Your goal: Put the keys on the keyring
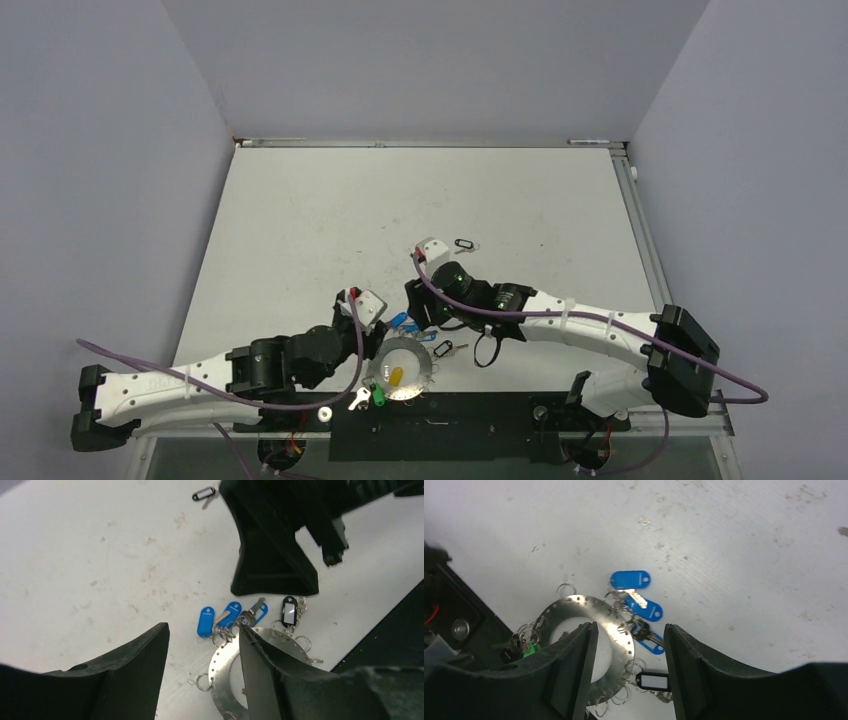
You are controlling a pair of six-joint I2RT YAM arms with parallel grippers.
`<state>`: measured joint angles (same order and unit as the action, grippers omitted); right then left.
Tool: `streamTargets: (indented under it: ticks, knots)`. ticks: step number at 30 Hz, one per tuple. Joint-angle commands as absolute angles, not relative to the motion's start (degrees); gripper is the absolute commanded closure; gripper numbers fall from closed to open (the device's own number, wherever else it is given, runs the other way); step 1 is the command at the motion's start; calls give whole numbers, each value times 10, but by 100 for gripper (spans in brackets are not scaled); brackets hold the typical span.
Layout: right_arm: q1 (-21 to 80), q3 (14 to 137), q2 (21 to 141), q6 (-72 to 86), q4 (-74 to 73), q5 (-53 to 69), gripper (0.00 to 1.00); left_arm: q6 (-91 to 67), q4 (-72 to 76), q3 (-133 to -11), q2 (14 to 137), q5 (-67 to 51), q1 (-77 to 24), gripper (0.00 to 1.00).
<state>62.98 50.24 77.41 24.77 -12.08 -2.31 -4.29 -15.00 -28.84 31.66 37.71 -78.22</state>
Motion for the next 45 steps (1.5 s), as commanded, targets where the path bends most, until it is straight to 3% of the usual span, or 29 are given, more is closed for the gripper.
streamTargets:
  ticks: [1,8,14,19,23,25,34,45]
  knots:
    - [568,501,762,312,-144,-64,47,-268,-219,-303,374,389,-778,50]
    - [529,466,690,313,-184,-49,47,-328,-202,-289,466,253,-715,47]
    - [540,426,645,324,-204,47,48,-340,-194,-293,511,147,-617,48]
    - [650,417,627,357,-206,46,48,-318,-254,-356,507,155,-596,47]
    - [707,365,619,416,-121,68,49,-248,-286,-405,505,144,-545,43]
    - [717,334,615,453,-83,60,50,-217,-284,-417,507,117,-497,40]
    - [827,261,619,597,12,-79,54,-172,-253,-412,511,3,-365,9]
    - [877,216,648,683,57,-181,59,-165,-257,-404,472,17,-352,6]
